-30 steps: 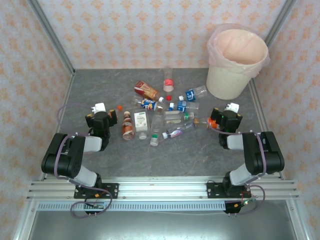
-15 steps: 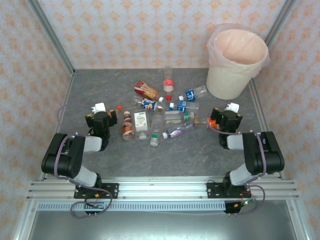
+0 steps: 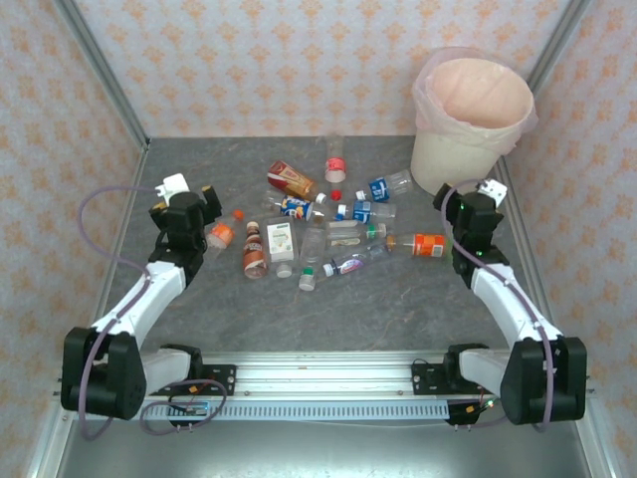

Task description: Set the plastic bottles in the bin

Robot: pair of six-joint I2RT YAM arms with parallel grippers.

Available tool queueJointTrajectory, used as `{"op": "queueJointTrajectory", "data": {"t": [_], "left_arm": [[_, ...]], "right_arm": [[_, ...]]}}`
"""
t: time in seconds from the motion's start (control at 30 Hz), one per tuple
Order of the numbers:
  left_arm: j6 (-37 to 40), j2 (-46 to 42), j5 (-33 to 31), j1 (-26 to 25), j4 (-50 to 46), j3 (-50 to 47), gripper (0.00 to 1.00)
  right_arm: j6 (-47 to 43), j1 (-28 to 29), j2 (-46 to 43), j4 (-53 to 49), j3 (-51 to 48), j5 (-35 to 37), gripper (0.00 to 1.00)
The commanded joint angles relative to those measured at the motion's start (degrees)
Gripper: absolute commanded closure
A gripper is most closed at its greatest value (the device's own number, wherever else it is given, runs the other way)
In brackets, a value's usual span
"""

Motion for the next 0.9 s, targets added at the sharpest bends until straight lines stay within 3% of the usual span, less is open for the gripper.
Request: {"op": "queueJointTrajectory", "data": {"t": [0.0,0.1,0.2,0.37,0.67,0.87], "left_arm": [[-9.8,-3.7,2.3,-0.4,-16.9,3.4,0.0],[-14.0,-6.4,7.1,-0.4,-23.4,4.7,0.0],[-16.8,-9.1,9.9,-0.4,-26.1,4.3,0.0],[-20.0,-10.0,14.5,-0.4,-26.6,3.9,0.0],[-19.4,-8.7,14.9,-0.5,-27.8,4.5,0.0],[-19.6,-8.8,14.7,-0.5,-27.5,3.8,0.0]], "right_arm": [[16.2,0.1,1.0,-27.3,6.3,2.7,0.01],[17.9,0.0,2.1,-34.2,9.7,1.9,0.01],[12.3,-1.8,4.5,-35.1,11.4,0.2,0.01],[-1.0,-2.5,17.1,-42.8,21.8,-0.9,0.01],[-9.8,-4.3,29.9,-47.2,28.6,-3.0,0.02],[-11.4,-7.4,33.2,-46.1,28.4,-7.9,0.14]]}}
